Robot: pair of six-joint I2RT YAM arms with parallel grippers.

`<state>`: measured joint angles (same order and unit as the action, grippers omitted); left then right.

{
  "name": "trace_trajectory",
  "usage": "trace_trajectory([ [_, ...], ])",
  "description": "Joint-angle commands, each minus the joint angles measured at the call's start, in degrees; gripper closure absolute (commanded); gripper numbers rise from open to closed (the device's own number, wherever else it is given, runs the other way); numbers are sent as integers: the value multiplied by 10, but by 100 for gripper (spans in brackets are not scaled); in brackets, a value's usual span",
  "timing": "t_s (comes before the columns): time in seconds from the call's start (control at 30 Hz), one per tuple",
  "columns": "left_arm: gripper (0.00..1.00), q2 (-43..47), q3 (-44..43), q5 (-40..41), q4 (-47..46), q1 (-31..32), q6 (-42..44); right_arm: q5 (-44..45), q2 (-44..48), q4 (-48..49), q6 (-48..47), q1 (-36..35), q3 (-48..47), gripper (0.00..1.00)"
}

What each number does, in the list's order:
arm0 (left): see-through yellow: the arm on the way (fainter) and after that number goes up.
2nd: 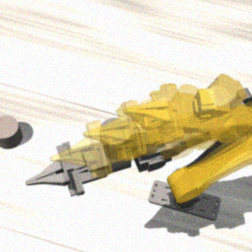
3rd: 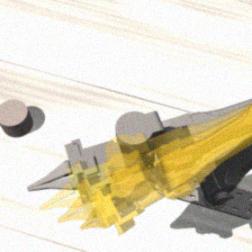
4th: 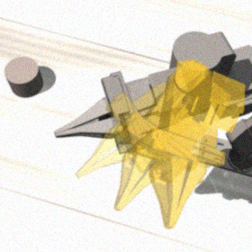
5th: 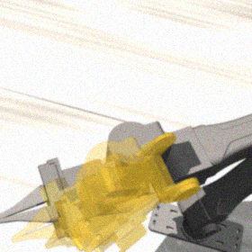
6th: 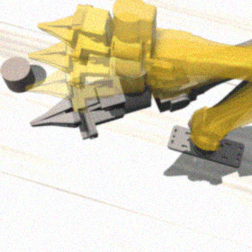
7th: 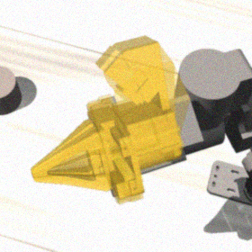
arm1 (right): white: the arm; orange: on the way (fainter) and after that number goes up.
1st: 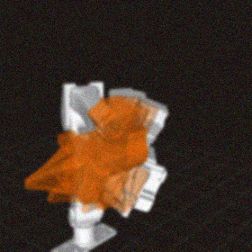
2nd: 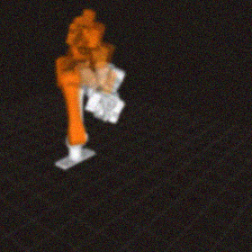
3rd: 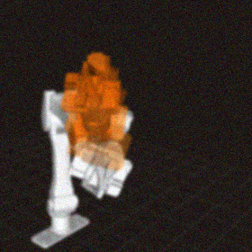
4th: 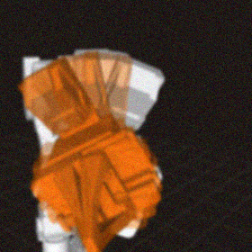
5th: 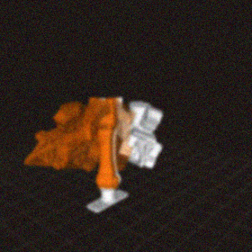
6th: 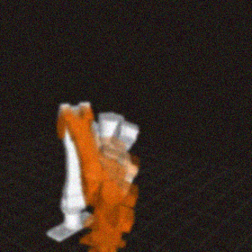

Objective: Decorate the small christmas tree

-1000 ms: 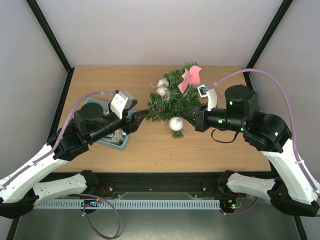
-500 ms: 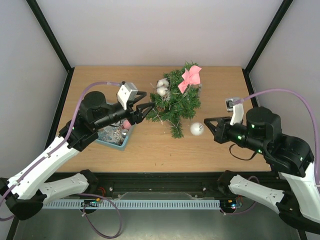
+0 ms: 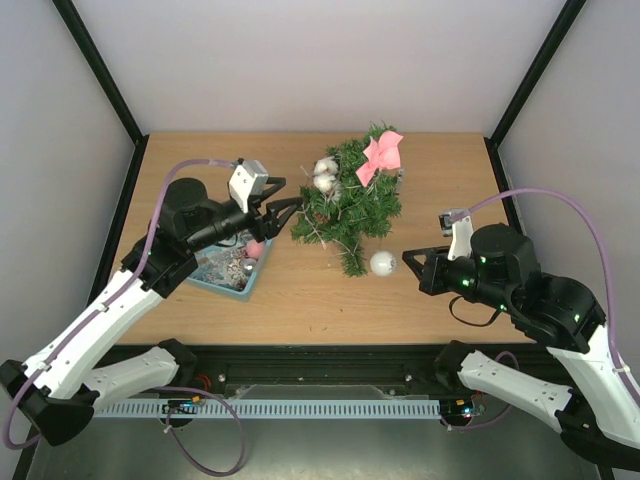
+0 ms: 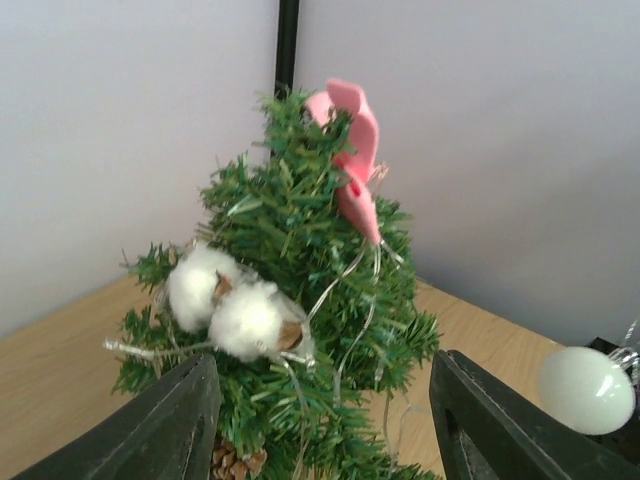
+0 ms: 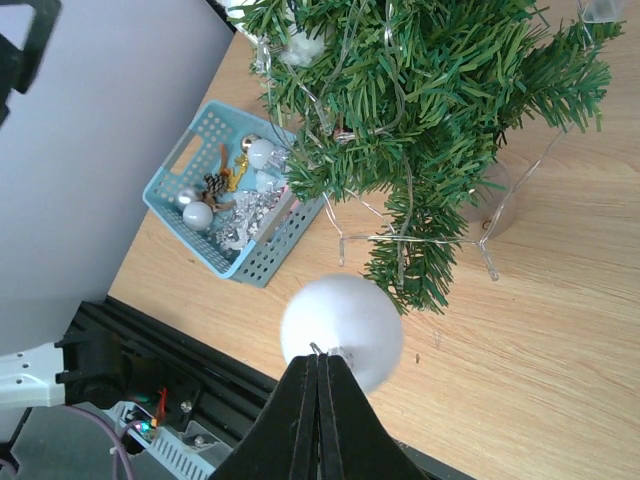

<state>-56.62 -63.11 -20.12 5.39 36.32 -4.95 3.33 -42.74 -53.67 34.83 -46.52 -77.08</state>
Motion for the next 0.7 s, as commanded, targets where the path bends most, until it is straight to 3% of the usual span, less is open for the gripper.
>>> trace_trajectory([
  [0.0, 40, 7, 36, 6, -30, -5, -29, 0, -3, 14, -7, -3, 9, 99],
  [0.4, 41, 41, 133, 102, -6, -5, -186, 17, -5, 25, -7, -3, 39, 99],
  [0.67, 44, 27, 245, 104, -100, -5, -277, 20, -1, 27, -3, -2, 51, 99],
])
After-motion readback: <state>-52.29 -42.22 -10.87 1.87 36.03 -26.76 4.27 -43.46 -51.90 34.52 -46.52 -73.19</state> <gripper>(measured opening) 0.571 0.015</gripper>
